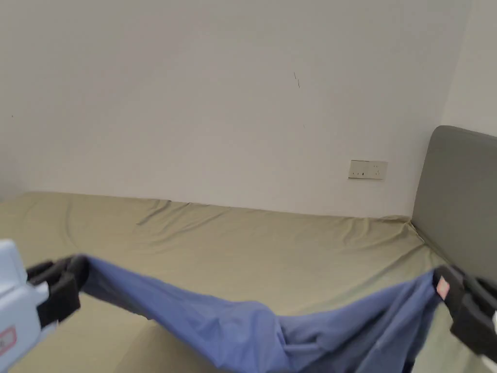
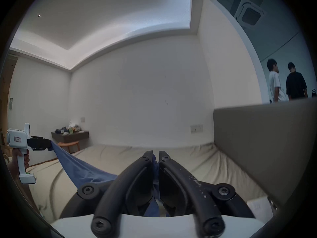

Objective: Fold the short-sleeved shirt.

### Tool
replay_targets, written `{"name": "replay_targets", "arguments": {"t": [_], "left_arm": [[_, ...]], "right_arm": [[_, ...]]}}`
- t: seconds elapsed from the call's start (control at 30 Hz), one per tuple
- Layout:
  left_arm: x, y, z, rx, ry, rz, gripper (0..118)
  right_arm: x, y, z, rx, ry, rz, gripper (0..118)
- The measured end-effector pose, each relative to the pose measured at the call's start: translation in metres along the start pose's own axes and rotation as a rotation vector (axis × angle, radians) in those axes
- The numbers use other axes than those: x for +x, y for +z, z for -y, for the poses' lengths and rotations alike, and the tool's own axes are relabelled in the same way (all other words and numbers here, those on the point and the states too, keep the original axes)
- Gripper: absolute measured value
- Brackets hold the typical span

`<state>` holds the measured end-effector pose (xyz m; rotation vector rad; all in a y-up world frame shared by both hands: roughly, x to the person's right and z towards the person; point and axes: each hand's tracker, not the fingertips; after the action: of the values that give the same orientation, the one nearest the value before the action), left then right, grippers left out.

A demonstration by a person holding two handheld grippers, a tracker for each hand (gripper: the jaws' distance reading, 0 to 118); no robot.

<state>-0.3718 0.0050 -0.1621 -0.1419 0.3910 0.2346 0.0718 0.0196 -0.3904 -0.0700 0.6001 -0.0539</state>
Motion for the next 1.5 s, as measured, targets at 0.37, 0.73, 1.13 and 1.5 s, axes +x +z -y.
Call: {"name": "replay_targets", "arguments": {"t": [0.37,0.73,1.13,1.5], "left_arm": [[-0.031,0.102,0.148,-0.413,0.077,-0.108,4],[-0.062,0.067,0.249,-0.794,0.048,-0.293,4],[-0.015,0.1,0.159,-0.27,-0.105,-0.187,108],[0.02,0.01,0.142,-0.229,-0.11,0.013,0]], "right_arm": [[0.0,0.14,0.138,-0.35,-0.063,0.078,9],[0.045,0.116,0.26,-0.799,-0.142,0.279,9],[0.02,0.145,0.171,-0.377,0.081,0.348,83],[-0.007,0.09,0.143,-0.267,-0.048,0.21,2]]}}
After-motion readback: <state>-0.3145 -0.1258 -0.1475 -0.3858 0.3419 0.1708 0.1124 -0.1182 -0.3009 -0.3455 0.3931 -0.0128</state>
